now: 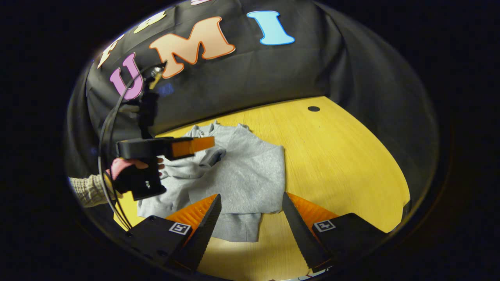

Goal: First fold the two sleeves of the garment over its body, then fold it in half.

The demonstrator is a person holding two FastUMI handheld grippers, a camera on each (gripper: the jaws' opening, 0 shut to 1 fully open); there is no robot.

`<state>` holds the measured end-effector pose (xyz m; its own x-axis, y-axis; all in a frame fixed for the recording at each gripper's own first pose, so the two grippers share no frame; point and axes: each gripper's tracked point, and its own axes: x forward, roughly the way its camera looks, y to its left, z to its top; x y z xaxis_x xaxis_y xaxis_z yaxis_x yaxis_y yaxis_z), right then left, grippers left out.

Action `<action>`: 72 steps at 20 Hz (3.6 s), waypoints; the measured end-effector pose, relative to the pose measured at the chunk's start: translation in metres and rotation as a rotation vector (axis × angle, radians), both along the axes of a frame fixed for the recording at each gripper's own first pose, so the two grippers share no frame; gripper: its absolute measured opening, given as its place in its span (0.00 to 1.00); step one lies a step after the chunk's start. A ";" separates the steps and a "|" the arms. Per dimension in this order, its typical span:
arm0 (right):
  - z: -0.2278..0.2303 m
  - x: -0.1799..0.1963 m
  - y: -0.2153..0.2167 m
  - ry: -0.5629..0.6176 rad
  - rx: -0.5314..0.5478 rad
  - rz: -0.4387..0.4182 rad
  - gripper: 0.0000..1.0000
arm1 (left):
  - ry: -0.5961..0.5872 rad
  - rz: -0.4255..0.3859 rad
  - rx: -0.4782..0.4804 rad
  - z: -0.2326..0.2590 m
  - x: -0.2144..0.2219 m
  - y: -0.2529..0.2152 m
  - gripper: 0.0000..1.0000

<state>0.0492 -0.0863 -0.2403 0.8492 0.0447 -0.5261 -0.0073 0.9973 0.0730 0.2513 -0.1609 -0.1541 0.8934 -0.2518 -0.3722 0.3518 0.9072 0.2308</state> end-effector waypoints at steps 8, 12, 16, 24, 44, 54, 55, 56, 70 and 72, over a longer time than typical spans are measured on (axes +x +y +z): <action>-0.047 0.013 0.017 0.116 -0.076 0.119 0.98 | -0.029 0.205 0.075 0.006 -0.082 0.145 0.87; -0.062 0.014 0.017 0.156 -0.132 0.154 0.98 | 0.042 0.324 0.074 -0.025 -0.138 0.208 0.87; -0.075 0.012 0.017 0.182 -0.193 0.183 0.98 | 0.101 0.428 0.013 -0.056 -0.180 0.245 0.87; -0.100 0.009 0.018 0.255 -0.192 0.171 0.92 | 0.172 0.453 -0.035 -0.087 -0.197 0.254 0.88; -0.107 0.005 0.041 0.277 -0.220 0.194 0.15 | 0.220 0.349 -0.077 -0.103 -0.180 0.229 0.15; -0.090 0.007 0.043 0.217 -0.149 0.167 0.04 | 0.188 0.354 -0.143 -0.089 -0.181 0.225 0.00; -0.087 0.007 0.045 0.211 -0.133 0.167 0.04 | 0.175 0.348 -0.147 -0.082 -0.181 0.222 0.00; -0.082 0.007 0.047 0.199 -0.121 0.167 0.03 | 0.162 0.343 -0.157 -0.074 -0.180 0.220 0.00; 0.018 0.070 0.086 -0.014 0.092 0.178 0.03 | -0.034 0.270 -0.441 0.041 -0.132 0.194 0.00; 0.024 0.090 0.087 -0.015 0.119 0.170 0.03 | -0.050 0.273 -0.454 0.052 -0.114 0.198 0.00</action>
